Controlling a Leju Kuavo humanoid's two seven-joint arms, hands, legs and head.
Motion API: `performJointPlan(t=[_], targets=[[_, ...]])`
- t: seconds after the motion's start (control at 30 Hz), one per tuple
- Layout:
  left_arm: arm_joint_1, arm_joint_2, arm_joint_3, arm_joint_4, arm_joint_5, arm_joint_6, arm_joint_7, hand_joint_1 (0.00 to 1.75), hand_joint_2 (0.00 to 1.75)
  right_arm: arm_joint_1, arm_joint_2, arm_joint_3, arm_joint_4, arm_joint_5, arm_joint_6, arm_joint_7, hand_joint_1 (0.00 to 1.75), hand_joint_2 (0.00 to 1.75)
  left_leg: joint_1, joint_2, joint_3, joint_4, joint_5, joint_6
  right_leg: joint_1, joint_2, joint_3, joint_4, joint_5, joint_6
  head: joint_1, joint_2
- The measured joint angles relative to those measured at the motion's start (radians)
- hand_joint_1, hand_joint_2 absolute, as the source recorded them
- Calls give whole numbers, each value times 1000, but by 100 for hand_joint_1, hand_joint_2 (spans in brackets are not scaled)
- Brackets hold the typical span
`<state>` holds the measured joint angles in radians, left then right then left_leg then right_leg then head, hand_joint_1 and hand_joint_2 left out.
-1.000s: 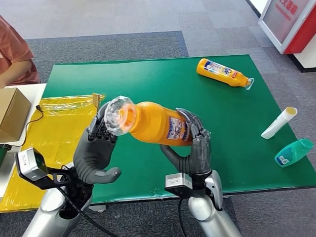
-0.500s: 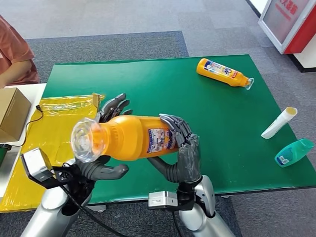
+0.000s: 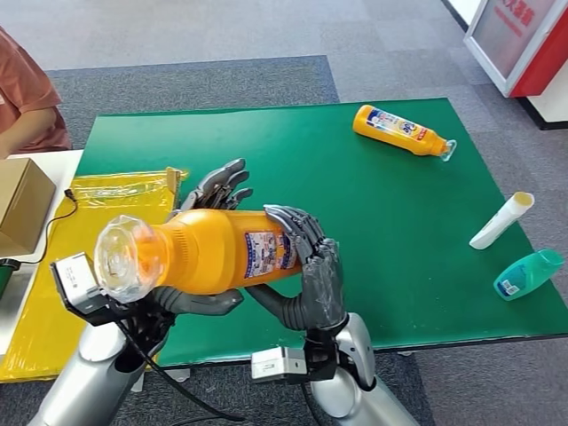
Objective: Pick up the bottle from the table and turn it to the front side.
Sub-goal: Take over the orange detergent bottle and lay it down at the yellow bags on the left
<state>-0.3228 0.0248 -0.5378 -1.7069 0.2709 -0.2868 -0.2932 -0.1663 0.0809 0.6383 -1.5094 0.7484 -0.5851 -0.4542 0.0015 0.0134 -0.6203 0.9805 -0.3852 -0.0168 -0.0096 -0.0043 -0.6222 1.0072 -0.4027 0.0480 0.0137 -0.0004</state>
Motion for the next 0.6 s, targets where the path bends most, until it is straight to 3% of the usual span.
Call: performJointPlan(t=[0.47, 0.6], targets=[[-53, 5, -48, 14, 72, -18, 48, 5, 175, -43, 2, -9, 104, -14, 11, -21, 175, 175, 0, 0, 0, 0, 0, 0, 0, 0, -1, 0, 0, 0, 0, 0], [-56, 9, -51, 20, 69, -14, 54, 175, 175, -45, 2, -11, 116, -11, 12, -21, 175, 175, 0, 0, 0, 0, 0, 0, 0, 0, -1, 0, 0, 0, 0, 0]])
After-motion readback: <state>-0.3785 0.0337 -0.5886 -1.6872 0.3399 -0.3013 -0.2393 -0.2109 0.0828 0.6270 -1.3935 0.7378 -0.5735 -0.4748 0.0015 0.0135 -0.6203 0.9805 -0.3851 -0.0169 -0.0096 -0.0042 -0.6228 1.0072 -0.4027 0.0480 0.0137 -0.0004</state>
